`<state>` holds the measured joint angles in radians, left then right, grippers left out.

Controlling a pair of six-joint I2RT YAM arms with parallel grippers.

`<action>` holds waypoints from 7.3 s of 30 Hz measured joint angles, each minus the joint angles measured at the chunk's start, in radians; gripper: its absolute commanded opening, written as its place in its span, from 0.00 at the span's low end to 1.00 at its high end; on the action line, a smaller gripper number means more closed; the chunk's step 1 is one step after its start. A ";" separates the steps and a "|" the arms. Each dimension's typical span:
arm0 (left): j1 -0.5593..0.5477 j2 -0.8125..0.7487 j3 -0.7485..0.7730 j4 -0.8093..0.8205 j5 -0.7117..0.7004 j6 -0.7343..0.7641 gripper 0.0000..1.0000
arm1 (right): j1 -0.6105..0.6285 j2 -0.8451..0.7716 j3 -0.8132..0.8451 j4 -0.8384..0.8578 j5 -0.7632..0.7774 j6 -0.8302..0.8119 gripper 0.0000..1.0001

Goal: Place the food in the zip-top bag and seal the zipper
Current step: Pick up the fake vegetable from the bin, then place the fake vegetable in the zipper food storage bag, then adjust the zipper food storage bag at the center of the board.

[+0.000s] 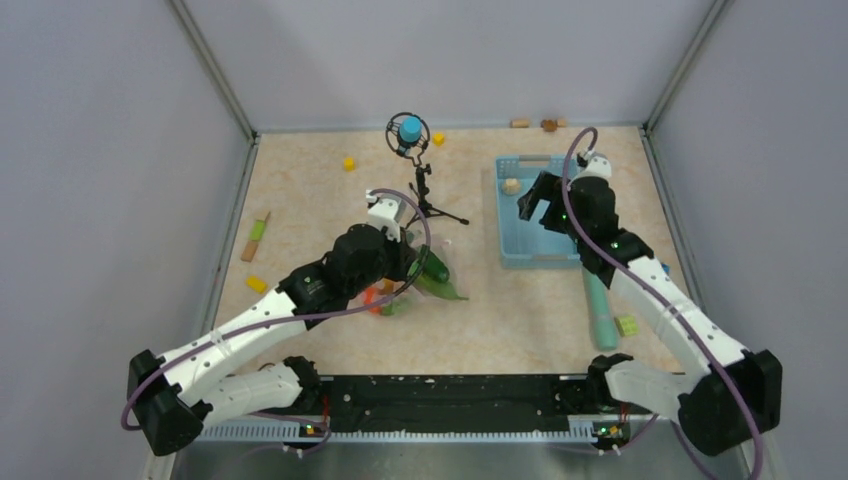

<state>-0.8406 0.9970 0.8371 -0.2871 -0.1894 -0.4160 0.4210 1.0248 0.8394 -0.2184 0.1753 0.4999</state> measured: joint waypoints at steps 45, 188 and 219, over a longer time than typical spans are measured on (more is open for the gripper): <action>0.000 0.054 -0.005 0.032 0.018 0.022 0.00 | -0.217 1.048 0.568 0.120 -0.128 0.157 0.28; 0.005 -0.506 -0.002 0.164 0.237 -0.035 0.97 | 0.378 0.072 0.230 0.111 -0.570 -0.331 0.00; 0.005 -0.142 -0.132 0.473 0.284 0.242 0.97 | 0.167 0.225 0.362 -0.079 -1.070 -0.634 0.00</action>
<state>-0.8360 0.8555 0.7048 0.1856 0.0944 -0.1738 0.5884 1.2499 1.2018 -0.2977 -0.8951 -0.1337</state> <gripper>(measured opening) 0.971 0.005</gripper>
